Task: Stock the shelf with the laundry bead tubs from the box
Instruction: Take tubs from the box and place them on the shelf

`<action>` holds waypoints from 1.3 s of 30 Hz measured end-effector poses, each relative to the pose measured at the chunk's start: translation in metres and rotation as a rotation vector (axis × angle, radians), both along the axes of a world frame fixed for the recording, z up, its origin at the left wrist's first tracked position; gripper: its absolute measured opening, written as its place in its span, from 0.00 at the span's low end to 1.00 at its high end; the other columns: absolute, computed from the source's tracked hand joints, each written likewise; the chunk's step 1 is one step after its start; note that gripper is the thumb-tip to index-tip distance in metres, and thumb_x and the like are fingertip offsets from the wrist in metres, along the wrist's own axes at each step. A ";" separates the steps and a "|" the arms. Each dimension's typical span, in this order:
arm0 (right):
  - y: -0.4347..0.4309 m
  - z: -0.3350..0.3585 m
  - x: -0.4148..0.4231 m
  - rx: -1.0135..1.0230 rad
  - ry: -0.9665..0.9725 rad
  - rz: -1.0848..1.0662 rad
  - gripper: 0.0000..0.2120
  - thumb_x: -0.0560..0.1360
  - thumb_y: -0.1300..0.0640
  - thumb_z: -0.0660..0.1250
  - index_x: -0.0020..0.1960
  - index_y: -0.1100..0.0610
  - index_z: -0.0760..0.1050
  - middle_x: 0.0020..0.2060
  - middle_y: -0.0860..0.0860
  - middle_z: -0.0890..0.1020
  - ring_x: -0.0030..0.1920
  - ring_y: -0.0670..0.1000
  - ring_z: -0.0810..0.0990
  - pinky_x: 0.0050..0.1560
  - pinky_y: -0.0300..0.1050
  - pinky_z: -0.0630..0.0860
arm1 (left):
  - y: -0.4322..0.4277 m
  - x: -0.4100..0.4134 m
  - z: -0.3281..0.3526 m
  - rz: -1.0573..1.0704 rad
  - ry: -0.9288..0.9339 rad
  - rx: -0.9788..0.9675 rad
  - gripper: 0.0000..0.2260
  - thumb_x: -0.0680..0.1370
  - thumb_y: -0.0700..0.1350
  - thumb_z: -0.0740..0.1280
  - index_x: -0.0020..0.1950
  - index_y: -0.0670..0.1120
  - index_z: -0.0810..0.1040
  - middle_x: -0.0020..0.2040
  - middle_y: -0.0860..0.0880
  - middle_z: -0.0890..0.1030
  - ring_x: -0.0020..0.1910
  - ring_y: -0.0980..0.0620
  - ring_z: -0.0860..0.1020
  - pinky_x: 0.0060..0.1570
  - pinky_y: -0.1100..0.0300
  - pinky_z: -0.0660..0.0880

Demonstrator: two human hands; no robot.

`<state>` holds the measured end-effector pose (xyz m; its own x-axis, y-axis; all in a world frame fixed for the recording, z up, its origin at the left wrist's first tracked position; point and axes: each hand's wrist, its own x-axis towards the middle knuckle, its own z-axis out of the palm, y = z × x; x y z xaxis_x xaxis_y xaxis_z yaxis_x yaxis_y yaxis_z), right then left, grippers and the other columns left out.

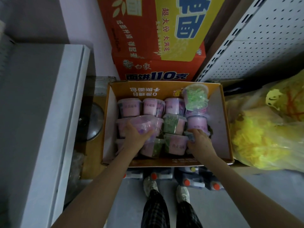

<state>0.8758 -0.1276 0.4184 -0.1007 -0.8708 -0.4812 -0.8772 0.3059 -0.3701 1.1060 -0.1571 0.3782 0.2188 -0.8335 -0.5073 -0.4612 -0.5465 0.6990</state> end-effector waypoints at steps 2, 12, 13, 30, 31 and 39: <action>-0.003 -0.001 -0.003 -0.020 -0.009 -0.012 0.21 0.74 0.61 0.63 0.66 0.56 0.70 0.62 0.56 0.75 0.62 0.58 0.72 0.63 0.53 0.68 | -0.004 -0.003 -0.005 -0.036 0.009 -0.023 0.53 0.63 0.53 0.79 0.77 0.44 0.47 0.75 0.43 0.58 0.73 0.46 0.60 0.66 0.56 0.61; -0.033 -0.009 -0.030 -0.061 0.026 -0.067 0.22 0.73 0.61 0.65 0.67 0.57 0.69 0.61 0.59 0.75 0.61 0.61 0.72 0.60 0.57 0.70 | -0.021 -0.003 -0.003 -0.166 -0.013 -0.171 0.51 0.60 0.48 0.80 0.75 0.52 0.53 0.71 0.50 0.64 0.68 0.55 0.63 0.64 0.59 0.63; -0.038 -0.010 -0.031 -0.067 0.032 -0.072 0.22 0.74 0.61 0.65 0.67 0.57 0.69 0.62 0.59 0.74 0.62 0.60 0.71 0.61 0.57 0.70 | -0.026 -0.007 0.003 -0.151 -0.016 -0.196 0.48 0.61 0.47 0.80 0.74 0.51 0.55 0.70 0.49 0.65 0.66 0.56 0.63 0.63 0.60 0.63; -0.151 -0.049 -0.017 -0.160 -0.006 -0.420 0.47 0.66 0.46 0.74 0.74 0.49 0.47 0.68 0.60 0.61 0.66 0.68 0.64 0.60 0.64 0.69 | -0.069 -0.021 0.005 -0.063 0.027 -0.224 0.45 0.63 0.46 0.79 0.73 0.51 0.58 0.72 0.51 0.62 0.69 0.56 0.62 0.66 0.60 0.61; -0.151 -0.049 -0.017 -0.181 -0.015 -0.433 0.47 0.66 0.47 0.74 0.74 0.51 0.48 0.68 0.61 0.62 0.66 0.68 0.64 0.61 0.63 0.68 | -0.067 -0.019 0.005 -0.060 0.026 -0.226 0.44 0.63 0.46 0.80 0.72 0.51 0.59 0.71 0.51 0.63 0.69 0.54 0.63 0.67 0.58 0.63; -0.125 -0.017 -0.010 -0.362 -0.143 -0.349 0.46 0.66 0.42 0.73 0.74 0.50 0.51 0.67 0.58 0.66 0.63 0.65 0.68 0.61 0.58 0.67 | -0.055 -0.010 0.031 0.063 0.014 -0.230 0.47 0.61 0.49 0.80 0.72 0.56 0.56 0.71 0.49 0.62 0.69 0.51 0.63 0.68 0.50 0.65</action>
